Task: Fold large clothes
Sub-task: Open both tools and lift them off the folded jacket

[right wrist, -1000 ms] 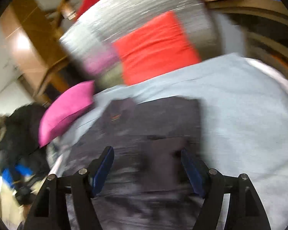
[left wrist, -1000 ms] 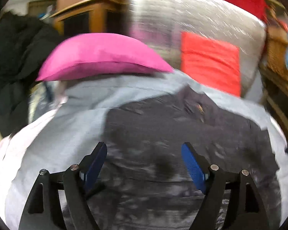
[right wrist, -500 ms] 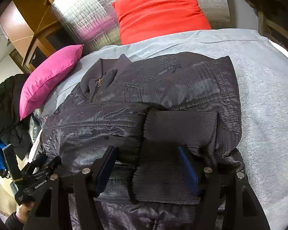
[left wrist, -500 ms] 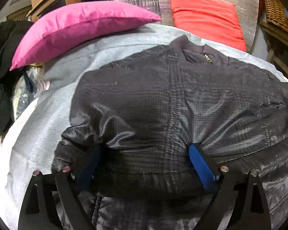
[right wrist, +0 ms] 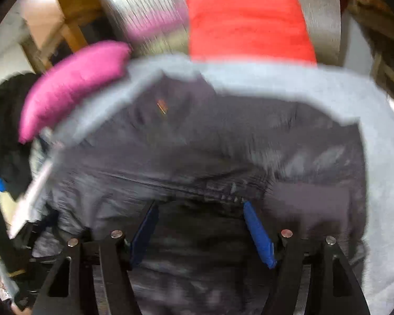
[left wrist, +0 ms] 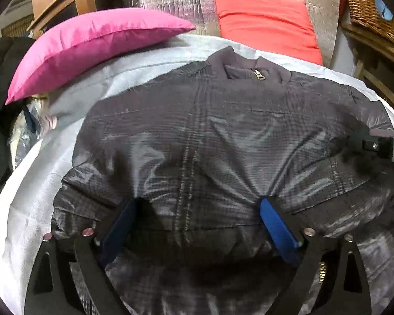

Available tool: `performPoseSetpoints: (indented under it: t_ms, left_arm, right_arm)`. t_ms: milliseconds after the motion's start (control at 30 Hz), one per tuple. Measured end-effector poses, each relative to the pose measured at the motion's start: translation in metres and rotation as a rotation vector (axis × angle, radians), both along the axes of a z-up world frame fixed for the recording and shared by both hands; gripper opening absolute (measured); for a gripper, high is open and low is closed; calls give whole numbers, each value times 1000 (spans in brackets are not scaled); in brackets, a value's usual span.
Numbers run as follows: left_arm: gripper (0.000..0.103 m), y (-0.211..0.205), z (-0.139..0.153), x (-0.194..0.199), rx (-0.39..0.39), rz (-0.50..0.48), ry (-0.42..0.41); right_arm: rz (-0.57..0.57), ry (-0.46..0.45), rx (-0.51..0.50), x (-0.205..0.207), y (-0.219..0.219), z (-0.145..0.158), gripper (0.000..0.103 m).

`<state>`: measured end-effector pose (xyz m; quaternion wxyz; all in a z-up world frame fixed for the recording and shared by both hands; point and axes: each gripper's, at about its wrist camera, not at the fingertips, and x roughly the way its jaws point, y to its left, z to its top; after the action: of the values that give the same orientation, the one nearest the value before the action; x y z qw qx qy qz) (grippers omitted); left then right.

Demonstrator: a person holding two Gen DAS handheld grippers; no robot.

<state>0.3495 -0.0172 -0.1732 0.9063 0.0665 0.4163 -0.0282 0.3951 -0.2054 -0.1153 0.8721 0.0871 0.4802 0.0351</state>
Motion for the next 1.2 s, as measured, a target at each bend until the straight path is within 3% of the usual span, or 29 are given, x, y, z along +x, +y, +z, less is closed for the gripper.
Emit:
performPoseSetpoints:
  t_ms: [100,200,333,400,467,567,633,767,867,1000,1200]
  left_arm:
    - [100,-1,0,3,12,7,10]
    - [100,4,14,-4,-11,3,-5]
    - [100,24,38,-34,-19,10,-92]
    - [100,44,45,-46,-68,47,-107]
    - [100,64,46,-55,-118,102,-68]
    - [100,88,45,-68,-189,167,-3]
    - [100,103,50,-84,-212,194,-1]
    - [100,124,60,-120,-203,223,-10]
    - [100,132,63,-139,-191,232,-17]
    - [100,133,68,-166,-209,229,-24]
    - [100,125,76,-196,-217,202,-36]
  right_arm:
    - [-2,3,-64,0,9,1,72]
    - [-15,-8,-58,-5,9,15,71]
    - [60,-132,-94,-52,22,60,71]
    - [86,-154,-100,-69,30,67,73]
    - [87,-125,-112,-72,29,58,76]
    - [12,35,-89,-57,11,15,76]
    - [-26,1,-53,-64,6,25,76]
    - [-9,-87,3,-109,16,64,76]
    - [9,-113,17,-159,19,74,76]
    - [7,-101,-10,-220,21,71,77]
    - [-1,-60,-19,-268,22,50,77]
